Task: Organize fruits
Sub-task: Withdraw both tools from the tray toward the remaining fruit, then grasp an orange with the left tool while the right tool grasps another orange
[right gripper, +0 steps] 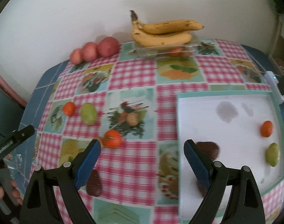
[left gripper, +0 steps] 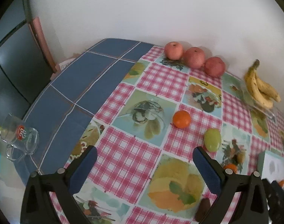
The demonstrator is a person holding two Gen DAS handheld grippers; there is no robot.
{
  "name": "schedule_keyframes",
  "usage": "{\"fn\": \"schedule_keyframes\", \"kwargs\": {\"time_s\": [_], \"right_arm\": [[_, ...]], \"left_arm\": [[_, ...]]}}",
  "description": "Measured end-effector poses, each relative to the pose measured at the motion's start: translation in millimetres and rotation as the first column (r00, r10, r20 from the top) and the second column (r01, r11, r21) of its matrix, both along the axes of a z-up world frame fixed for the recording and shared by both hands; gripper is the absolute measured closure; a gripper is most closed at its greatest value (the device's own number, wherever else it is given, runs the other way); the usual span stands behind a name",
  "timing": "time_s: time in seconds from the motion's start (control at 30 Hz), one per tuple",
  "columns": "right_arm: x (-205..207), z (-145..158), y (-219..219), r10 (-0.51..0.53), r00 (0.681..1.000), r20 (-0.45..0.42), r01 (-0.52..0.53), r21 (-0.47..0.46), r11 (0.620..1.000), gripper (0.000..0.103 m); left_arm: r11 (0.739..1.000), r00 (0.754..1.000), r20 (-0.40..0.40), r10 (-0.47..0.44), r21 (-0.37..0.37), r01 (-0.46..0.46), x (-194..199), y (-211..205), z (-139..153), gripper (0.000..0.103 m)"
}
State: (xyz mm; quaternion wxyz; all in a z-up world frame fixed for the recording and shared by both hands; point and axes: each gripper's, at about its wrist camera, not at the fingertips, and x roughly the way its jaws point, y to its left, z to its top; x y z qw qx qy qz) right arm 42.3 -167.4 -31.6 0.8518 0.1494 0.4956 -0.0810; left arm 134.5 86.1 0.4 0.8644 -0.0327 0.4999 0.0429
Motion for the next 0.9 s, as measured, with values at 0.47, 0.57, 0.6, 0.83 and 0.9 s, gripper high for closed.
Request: {"fn": "schedule_keyframes", "kwargs": {"time_s": [0.47, 0.57, 0.6, 0.83, 0.9], "right_arm": [[44, -21, 17, 0.016, 1.000, -0.025, -0.015, 0.063, 0.998, 0.012], [50, -24, 21, 0.019, 0.999, -0.027, -0.017, 0.060, 0.998, 0.013], [52, -26, 23, 0.024, 0.999, -0.030, -0.022, 0.055, 0.998, 0.013], [64, -41, 32, 0.043, 0.997, -0.058, -0.040, 0.047, 0.998, 0.016], [66, -46, 30, 0.037, 0.997, -0.069, -0.034, 0.042, 0.999, 0.016]], "left_arm": [[0.992, 0.999, 0.038, -0.020, -0.124, 0.025, 49, -1, -13, 0.000], [0.992, 0.999, 0.010, -0.033, -0.122, 0.034, 60, -9, -24, 0.001], [0.992, 0.999, 0.003, -0.032, -0.124, 0.032, 63, -10, -28, 0.002], [0.986, 0.997, -0.055, -0.048, -0.162, 0.039, 86, -20, -56, 0.010], [0.984, 0.997, -0.063, -0.053, -0.174, 0.041, 91, -22, -62, 0.010]]}}
